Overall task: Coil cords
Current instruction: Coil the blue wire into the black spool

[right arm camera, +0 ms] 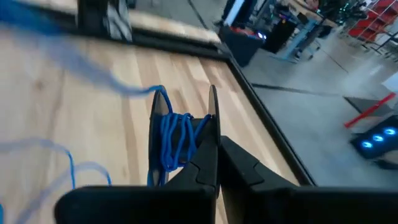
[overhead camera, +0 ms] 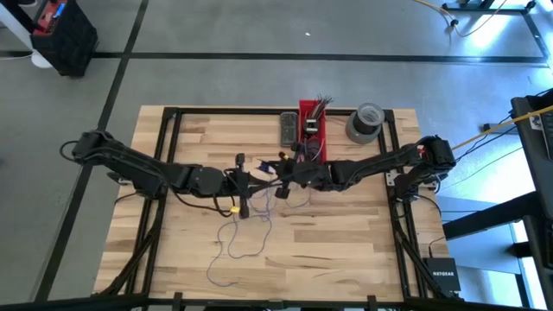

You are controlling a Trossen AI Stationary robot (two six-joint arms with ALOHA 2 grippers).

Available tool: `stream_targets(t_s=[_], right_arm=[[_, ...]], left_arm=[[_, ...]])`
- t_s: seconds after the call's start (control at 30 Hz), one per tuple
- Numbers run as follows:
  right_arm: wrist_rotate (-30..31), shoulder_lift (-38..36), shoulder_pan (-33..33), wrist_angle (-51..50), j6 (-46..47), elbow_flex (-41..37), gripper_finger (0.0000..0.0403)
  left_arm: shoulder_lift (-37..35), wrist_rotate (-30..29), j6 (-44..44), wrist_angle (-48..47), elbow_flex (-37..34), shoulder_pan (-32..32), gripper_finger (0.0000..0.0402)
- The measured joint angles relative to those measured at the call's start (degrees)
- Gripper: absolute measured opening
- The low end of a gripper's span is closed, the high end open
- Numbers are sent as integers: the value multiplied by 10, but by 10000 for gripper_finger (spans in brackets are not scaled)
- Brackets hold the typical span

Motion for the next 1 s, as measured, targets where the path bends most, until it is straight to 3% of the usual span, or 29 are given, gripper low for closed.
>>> stream_targets(t_s=[0.3,0.5,1.0], right_arm=[[-67,-8,-7,113,18,0,8],[-66,-52,-7,109,16,-1,8],[-150,-156,-5,106,10,-1,8]], left_arm=[[28,8,-9,5,0,22,2],[29,5,-12,2,1,30,2],[41,5,-7,1,2,46,2]])
